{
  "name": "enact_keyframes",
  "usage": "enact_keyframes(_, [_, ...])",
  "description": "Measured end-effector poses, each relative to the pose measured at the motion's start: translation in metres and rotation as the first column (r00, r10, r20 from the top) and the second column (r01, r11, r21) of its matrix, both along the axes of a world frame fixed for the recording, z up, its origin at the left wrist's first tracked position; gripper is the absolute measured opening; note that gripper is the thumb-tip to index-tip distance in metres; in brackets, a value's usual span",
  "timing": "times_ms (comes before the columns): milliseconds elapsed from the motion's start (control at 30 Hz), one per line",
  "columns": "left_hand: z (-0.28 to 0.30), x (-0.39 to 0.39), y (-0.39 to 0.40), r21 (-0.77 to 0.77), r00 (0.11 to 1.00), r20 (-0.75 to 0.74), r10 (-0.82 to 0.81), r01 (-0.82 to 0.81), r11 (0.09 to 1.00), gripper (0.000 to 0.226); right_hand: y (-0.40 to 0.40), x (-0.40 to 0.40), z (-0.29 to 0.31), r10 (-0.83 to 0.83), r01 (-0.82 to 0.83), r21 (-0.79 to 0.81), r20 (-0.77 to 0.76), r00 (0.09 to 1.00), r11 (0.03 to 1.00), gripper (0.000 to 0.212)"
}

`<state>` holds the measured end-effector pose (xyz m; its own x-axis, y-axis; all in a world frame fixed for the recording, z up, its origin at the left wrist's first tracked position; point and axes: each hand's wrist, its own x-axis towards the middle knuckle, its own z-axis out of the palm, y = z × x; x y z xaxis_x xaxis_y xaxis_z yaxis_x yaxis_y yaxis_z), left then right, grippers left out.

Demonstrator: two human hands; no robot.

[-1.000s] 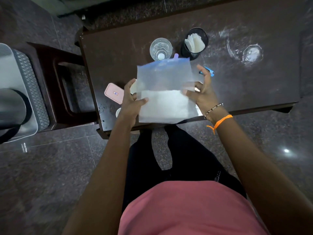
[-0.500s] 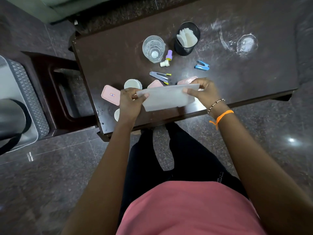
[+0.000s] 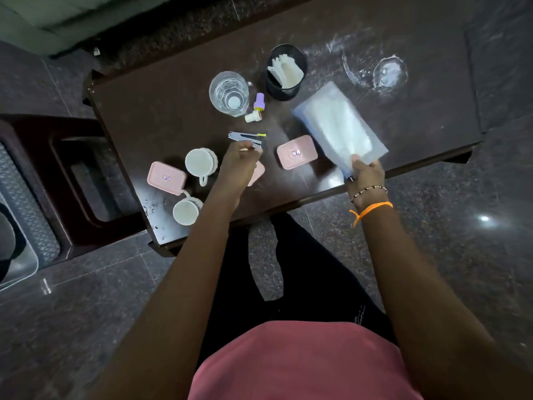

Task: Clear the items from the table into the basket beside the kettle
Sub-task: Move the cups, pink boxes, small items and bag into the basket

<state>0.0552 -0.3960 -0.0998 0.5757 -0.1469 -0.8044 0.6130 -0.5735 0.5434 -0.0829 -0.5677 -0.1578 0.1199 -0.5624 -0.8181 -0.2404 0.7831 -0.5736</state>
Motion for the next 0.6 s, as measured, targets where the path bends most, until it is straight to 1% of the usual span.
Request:
enact_keyframes(33, [-0.001, -0.001, -0.003, -0.008, 0.999, -0.023, -0.039, 0.039, 0.999, 0.028, -0.004, 0.000, -0.002, -0.096, 0.097, 0.022, -0.021, 0.995, 0.995, 0.023])
enact_keyframes(67, [-0.003, -0.002, -0.007, -0.020, 0.996, -0.043, -0.084, 0.084, 0.996, 0.026, -0.007, 0.000, -0.004, -0.155, 0.157, 0.041, -0.047, 0.987, 0.987, 0.022])
enact_keyframes(167, [-0.009, -0.009, -0.013, -0.051, 0.978, -0.068, -0.196, 0.193, 0.980, 0.025, -0.016, 0.006, -0.017, -0.255, 0.266, 0.109, -0.105, 0.961, 0.958, 0.012])
enact_keyframes(233, [-0.016, -0.014, -0.016, -0.052, 0.967, -0.088, -0.241, 0.237, 0.970, 0.026, -0.020, 0.014, -0.025, -0.296, 0.306, 0.128, -0.095, 0.951, 0.943, 0.008])
enact_keyframes(267, [-0.020, -0.016, -0.017, -0.046, 0.962, -0.099, -0.255, 0.252, 0.967, 0.026, -0.022, 0.021, -0.026, -0.263, 0.273, 0.113, -0.095, 0.960, 0.955, 0.004])
enact_keyframes(300, [-0.023, -0.017, -0.018, -0.038, 0.958, -0.106, -0.265, 0.263, 0.964, 0.025, -0.023, 0.026, -0.026, -0.201, 0.209, 0.088, -0.097, 0.975, 0.974, 0.009])
enact_keyframes(333, [-0.026, -0.018, -0.019, -0.030, 0.955, -0.112, -0.274, 0.273, 0.962, 0.025, -0.022, 0.027, -0.025, -0.131, 0.144, 0.090, -0.132, 0.982, 0.986, 0.014])
enact_keyframes(367, [-0.028, -0.018, -0.019, -0.023, 0.952, -0.117, -0.282, 0.282, 0.959, 0.025, -0.023, 0.027, -0.026, -0.094, 0.120, 0.138, -0.182, 0.979, 0.983, 0.016])
enact_keyframes(433, [-0.030, -0.017, -0.019, -0.006, 0.948, -0.121, -0.293, 0.294, 0.956, 0.023, -0.020, 0.024, -0.026, 0.018, 0.044, 0.259, -0.232, 0.973, 0.965, 0.017])
enact_keyframes(467, [-0.031, -0.016, -0.019, 0.002, 0.949, -0.119, -0.291, 0.294, 0.956, 0.023, -0.015, 0.024, -0.031, 0.110, -0.032, 0.276, -0.270, 0.956, 0.960, 0.019])
enact_keyframes(500, [-0.032, -0.014, -0.018, 0.007, 0.951, -0.114, -0.286, 0.289, 0.957, 0.022, -0.008, 0.029, -0.033, 0.154, -0.072, 0.269, -0.297, 0.942, 0.960, 0.020])
enact_keyframes(533, [-0.032, -0.013, -0.017, 0.013, 0.954, -0.109, -0.279, 0.282, 0.959, 0.022, -0.001, 0.033, -0.033, 0.312, -0.252, 0.199, -0.377, 0.872, 0.947, 0.023])
enact_keyframes(567, [-0.033, -0.010, -0.016, 0.020, 0.957, -0.103, -0.271, 0.274, 0.961, 0.022, 0.007, 0.040, -0.032, 0.384, -0.373, 0.116, -0.446, 0.809, 0.920, 0.026])
enact_keyframes(600, [-0.034, -0.008, -0.014, 0.030, 0.961, -0.095, -0.260, 0.264, 0.964, 0.023, 0.015, 0.052, -0.030, 0.432, -0.469, 0.034, -0.452, 0.780, 0.882, 0.027])
